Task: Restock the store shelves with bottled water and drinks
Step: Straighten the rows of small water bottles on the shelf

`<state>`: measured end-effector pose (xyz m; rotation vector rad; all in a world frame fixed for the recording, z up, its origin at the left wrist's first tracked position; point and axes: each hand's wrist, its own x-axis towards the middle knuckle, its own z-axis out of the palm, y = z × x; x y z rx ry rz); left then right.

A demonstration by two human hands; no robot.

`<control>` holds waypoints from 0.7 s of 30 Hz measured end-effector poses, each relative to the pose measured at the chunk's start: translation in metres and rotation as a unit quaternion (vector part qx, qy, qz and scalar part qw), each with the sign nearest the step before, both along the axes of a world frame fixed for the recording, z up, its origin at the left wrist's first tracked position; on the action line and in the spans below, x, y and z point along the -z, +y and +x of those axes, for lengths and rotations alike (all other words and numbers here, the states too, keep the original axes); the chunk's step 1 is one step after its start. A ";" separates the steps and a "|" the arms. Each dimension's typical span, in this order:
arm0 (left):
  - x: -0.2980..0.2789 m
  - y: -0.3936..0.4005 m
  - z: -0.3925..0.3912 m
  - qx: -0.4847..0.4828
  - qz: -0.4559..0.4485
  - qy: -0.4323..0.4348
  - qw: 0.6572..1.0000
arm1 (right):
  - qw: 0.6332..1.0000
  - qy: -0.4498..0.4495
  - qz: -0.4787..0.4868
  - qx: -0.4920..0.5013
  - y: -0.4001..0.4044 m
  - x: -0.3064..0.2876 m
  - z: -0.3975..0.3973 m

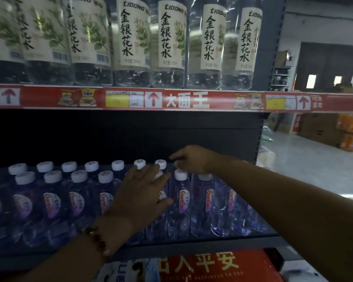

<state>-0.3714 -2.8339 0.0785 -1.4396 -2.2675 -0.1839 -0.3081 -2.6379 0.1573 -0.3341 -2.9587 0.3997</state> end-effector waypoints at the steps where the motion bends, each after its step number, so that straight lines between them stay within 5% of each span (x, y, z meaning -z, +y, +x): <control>1: 0.002 -0.001 -0.002 -0.001 0.001 0.010 1.000 | 1.000 0.004 -0.011 0.011 0.000 0.000 -0.003; 14: 0.013 -0.001 -0.002 0.048 0.098 0.040 0.993 | 1.000 0.008 -0.012 0.014 -0.006 -0.002 0.000; 21: 0.016 -0.041 -0.017 0.042 0.088 0.013 0.995 | 0.995 0.069 0.027 -0.068 -0.047 0.015 0.006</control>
